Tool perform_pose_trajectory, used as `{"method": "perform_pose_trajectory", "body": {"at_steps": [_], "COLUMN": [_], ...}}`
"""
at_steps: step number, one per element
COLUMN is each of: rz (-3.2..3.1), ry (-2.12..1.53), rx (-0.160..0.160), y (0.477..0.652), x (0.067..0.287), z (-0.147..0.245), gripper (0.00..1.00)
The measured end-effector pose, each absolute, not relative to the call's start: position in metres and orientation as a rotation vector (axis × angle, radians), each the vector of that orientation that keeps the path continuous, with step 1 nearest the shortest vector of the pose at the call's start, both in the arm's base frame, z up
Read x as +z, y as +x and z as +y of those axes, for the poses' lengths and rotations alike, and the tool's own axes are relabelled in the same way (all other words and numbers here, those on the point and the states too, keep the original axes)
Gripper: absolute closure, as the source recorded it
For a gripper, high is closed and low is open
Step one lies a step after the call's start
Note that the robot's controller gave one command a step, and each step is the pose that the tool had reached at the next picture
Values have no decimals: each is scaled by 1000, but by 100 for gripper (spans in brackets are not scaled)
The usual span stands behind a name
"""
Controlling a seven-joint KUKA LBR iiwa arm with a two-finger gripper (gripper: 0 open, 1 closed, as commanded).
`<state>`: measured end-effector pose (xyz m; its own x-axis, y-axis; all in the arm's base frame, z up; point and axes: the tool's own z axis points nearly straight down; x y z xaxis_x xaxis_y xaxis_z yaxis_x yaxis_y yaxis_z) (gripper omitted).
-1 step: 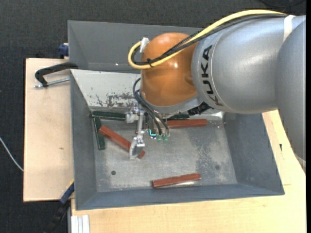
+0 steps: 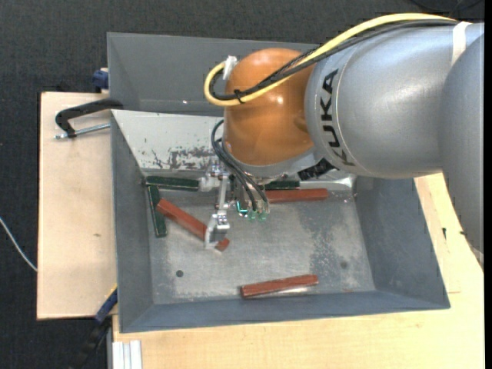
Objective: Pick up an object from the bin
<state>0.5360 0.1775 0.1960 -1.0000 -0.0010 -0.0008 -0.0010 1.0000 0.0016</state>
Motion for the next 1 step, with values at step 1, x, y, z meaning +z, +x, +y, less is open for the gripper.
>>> {"method": "perform_pose_trajectory", "body": {"at_steps": [1], "rz": [3133], "ry": [-45], "rx": [6], "y": [553], "x": [150], "z": [161], "gripper": [0]}}
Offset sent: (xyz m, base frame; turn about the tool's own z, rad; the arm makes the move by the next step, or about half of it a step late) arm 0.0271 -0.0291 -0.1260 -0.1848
